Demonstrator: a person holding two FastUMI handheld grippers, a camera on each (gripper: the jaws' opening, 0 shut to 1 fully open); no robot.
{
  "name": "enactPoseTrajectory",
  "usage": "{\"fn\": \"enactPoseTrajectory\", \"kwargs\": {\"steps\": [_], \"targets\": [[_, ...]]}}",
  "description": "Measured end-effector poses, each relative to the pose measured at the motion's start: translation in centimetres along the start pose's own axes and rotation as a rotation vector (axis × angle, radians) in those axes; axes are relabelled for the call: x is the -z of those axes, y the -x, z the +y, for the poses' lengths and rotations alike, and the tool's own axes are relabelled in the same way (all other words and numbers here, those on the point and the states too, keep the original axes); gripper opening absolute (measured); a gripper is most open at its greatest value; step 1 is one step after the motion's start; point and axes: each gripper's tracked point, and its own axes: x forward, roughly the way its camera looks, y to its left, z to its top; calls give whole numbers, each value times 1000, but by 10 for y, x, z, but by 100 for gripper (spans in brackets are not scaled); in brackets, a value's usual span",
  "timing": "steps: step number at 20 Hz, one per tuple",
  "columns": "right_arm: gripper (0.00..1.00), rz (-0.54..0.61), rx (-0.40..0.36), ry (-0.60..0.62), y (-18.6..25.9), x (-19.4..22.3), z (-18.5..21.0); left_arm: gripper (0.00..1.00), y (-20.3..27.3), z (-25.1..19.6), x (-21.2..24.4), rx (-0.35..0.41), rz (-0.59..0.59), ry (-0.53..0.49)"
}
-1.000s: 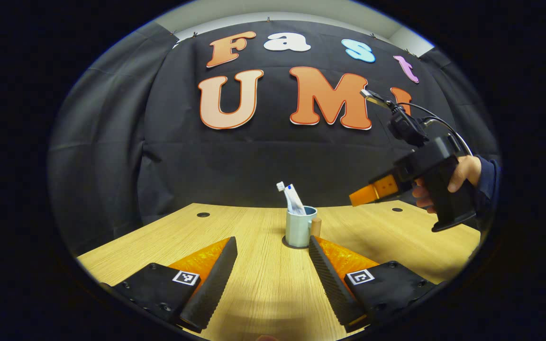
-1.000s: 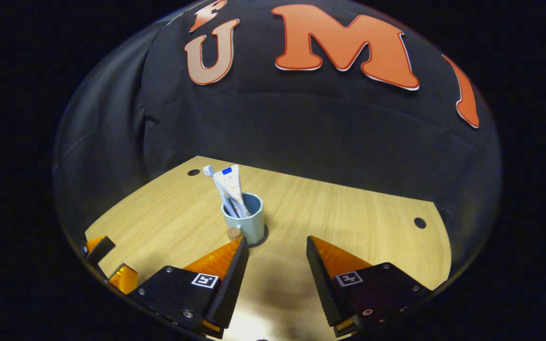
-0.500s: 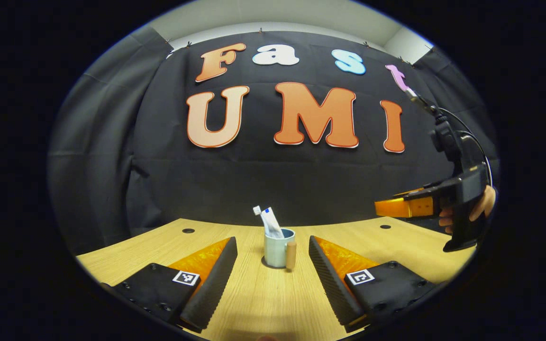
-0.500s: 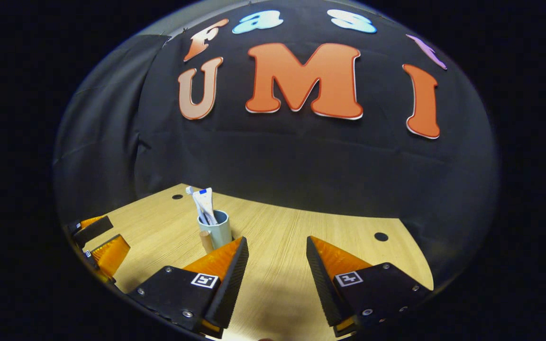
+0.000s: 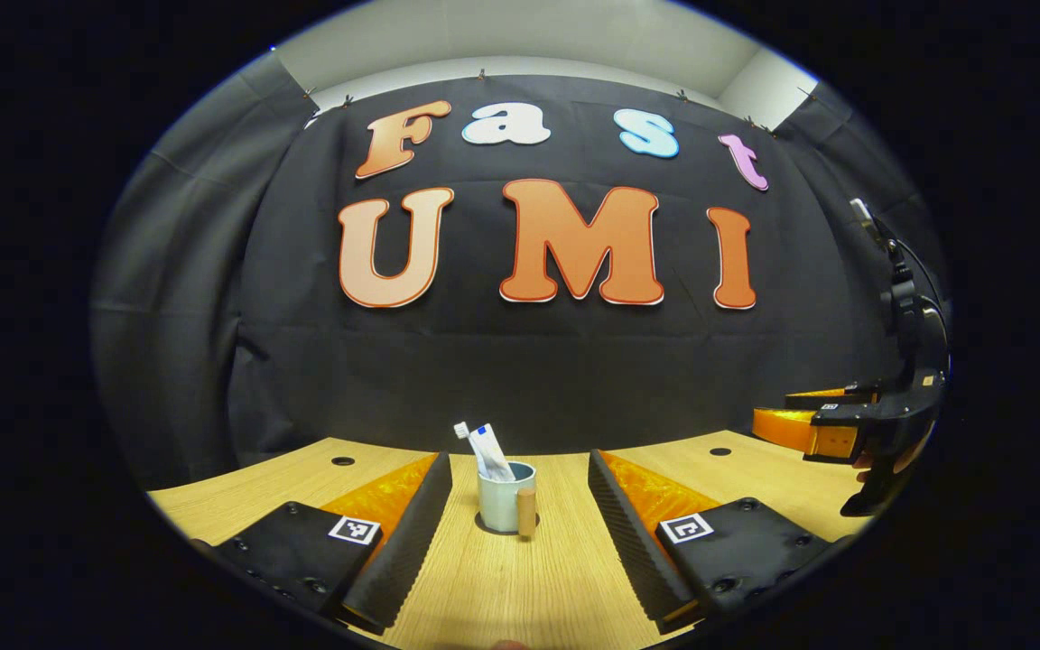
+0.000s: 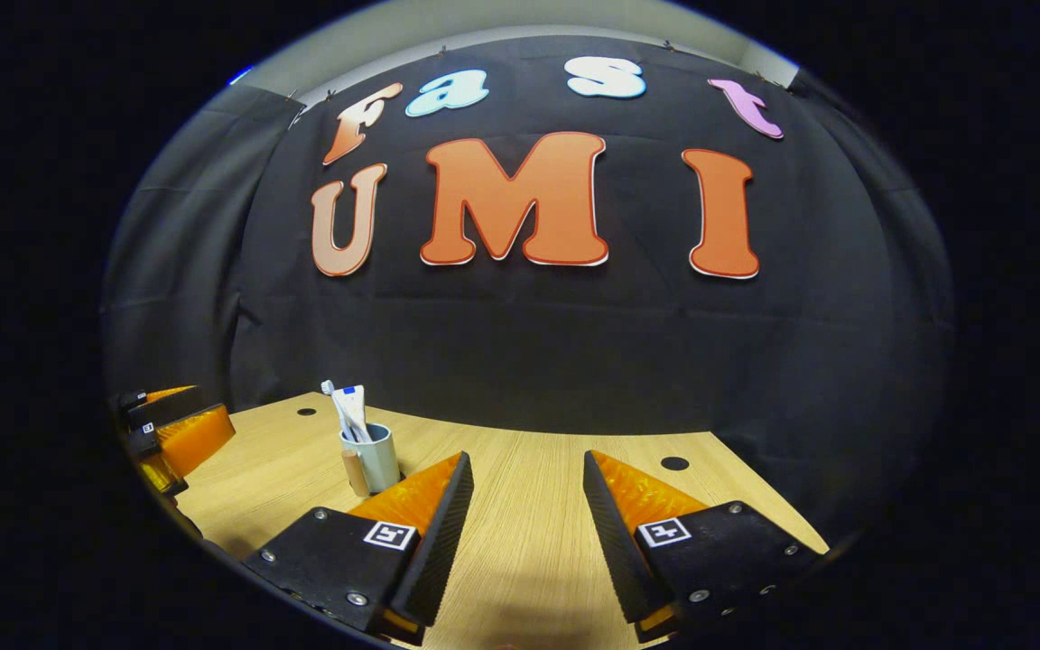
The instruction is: Put the toothbrush and toothpaste on the desktop into the cup, then pick up the cup and place it on the coaster on the desktop.
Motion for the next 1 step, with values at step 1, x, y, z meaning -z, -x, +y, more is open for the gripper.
{"fn": "enactPoseTrajectory", "kwargs": {"steps": [1], "targets": [[75, -11, -3, -10, 4, 1, 0, 97, -1, -1, 0, 2, -2, 6]]}}
